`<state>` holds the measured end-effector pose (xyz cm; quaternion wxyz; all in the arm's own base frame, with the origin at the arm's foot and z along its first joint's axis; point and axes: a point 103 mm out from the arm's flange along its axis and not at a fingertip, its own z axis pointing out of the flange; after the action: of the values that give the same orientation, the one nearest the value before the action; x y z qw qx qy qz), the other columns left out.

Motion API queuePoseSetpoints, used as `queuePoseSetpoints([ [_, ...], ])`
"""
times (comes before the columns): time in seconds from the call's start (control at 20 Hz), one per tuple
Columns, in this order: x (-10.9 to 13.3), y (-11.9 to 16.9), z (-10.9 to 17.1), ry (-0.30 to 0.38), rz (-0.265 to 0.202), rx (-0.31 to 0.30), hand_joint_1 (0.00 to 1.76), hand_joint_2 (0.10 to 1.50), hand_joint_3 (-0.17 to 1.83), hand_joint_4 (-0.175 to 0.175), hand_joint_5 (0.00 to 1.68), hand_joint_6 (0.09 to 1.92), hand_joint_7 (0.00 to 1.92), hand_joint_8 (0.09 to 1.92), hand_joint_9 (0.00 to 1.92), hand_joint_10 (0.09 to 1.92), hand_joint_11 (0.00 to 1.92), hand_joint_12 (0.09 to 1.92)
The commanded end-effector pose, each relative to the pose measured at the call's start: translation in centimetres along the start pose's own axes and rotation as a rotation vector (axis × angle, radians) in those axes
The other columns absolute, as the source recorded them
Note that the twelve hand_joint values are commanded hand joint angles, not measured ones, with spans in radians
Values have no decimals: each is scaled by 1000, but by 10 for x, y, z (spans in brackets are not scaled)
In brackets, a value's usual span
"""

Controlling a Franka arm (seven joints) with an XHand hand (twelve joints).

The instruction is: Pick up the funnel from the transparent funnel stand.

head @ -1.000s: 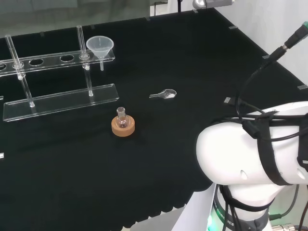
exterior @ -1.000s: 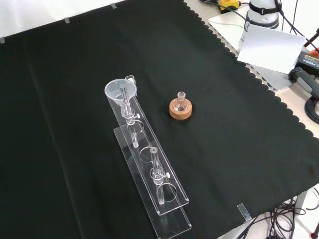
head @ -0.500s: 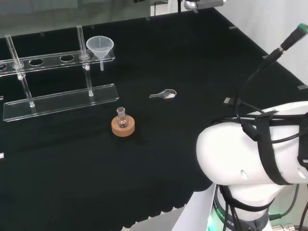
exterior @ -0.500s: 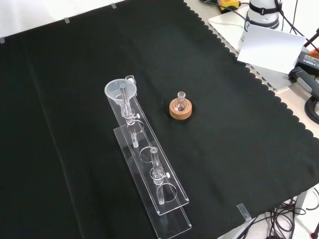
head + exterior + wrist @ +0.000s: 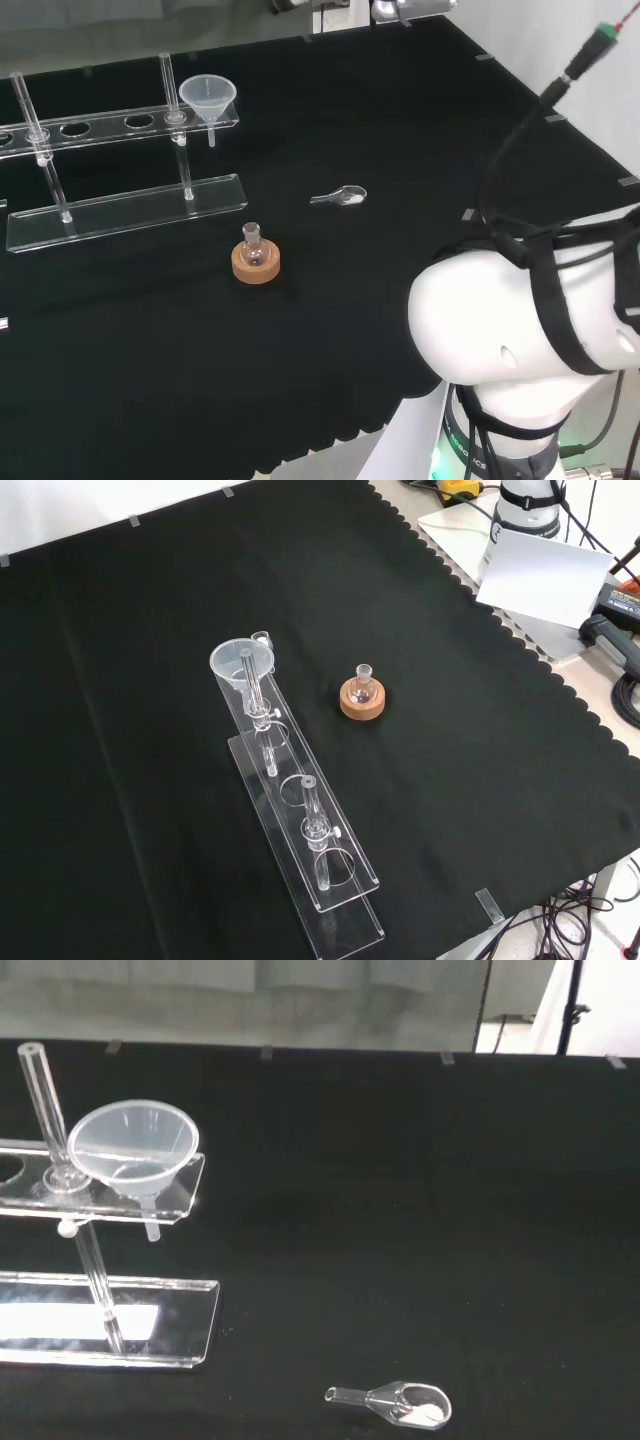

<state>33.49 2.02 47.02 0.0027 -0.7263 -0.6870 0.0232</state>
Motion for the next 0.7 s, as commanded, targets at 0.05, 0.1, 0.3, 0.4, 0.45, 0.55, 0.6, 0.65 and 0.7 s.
queuePoseSetpoints([
  [0.05, 14, 27, 13, -21, -66, 31, 389, 576, 112, 29, 0, 87, 0, 87, 0, 87, 0, 87],
  [0.1, 16, 31, 16, -22, -77, 42, 390, 577, 112, 29, 0, 87, 0, 87, 0, 87, 0, 87],
  [0.3, 26, 46, 26, -39, -119, 90, 432, 584, 103, 27, 0, 87, 0, 87, 0, 87, 7, 87],
  [0.4, 30, 52, 31, -45, -134, 96, 457, 589, 96, 26, 0, 87, 0, 87, 0, 87, 23, 87],
  [0.45, 32, 55, 33, -49, -140, 98, 466, 591, 92, 25, 0, 87, 0, 87, 0, 87, 31, 87],
  [0.55, 37, 61, 37, -54, -150, 107, 482, 595, 88, 24, 0, 87, 0, 87, 0, 87, 37, 87],
  [0.6, 39, 64, 39, -62, -156, 113, 488, 597, 86, 23, 0, 87, 0, 87, 0, 87, 38, 87],
  [0.65, 41, 66, 41, -65, -162, 121, 497, 599, 85, 23, 0, 87, 0, 87, 0, 87, 39, 87],
  [0.7, 43, 69, 44, -68, -166, 128, 506, 615, 57, 23, 0, 87, 0, 87, 0, 87, 25, 98],
])
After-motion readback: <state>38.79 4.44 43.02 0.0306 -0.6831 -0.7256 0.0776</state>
